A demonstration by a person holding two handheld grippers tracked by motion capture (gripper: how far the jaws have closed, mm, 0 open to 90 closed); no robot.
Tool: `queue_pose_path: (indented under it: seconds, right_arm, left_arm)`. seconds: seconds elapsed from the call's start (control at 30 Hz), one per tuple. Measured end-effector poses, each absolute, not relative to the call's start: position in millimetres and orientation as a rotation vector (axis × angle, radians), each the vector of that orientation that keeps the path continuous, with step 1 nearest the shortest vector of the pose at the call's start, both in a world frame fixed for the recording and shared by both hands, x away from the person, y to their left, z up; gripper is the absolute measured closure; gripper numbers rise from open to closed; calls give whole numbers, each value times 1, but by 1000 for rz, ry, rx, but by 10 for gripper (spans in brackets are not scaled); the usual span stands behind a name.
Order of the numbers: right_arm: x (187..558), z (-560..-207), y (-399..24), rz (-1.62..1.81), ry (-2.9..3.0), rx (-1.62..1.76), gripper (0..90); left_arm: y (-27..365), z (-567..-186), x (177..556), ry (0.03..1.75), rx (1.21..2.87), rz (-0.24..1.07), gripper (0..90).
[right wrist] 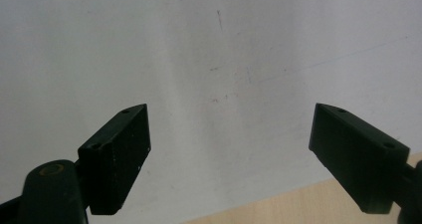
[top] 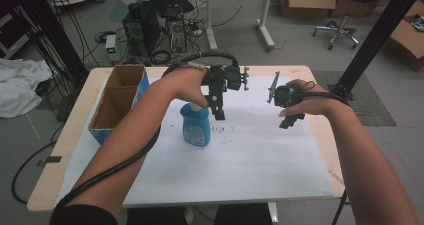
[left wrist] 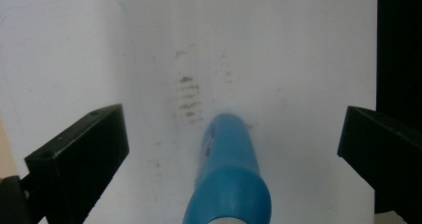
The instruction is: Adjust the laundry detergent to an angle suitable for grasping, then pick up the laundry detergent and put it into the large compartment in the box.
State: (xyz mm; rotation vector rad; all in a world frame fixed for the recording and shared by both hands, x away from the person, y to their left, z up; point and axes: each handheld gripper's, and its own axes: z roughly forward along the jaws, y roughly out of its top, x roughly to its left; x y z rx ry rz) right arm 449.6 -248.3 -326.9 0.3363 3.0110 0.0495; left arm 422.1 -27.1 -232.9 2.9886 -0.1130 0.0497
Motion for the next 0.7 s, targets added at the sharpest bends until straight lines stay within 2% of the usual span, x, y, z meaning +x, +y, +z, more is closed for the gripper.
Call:
queue_pose_path:
  seconds: [0.7]
  right_arm:
    - [453,-326,-242,48,3010,328,167]
  left_arm:
    - [-18,-230,421,-100,2981,61,1]
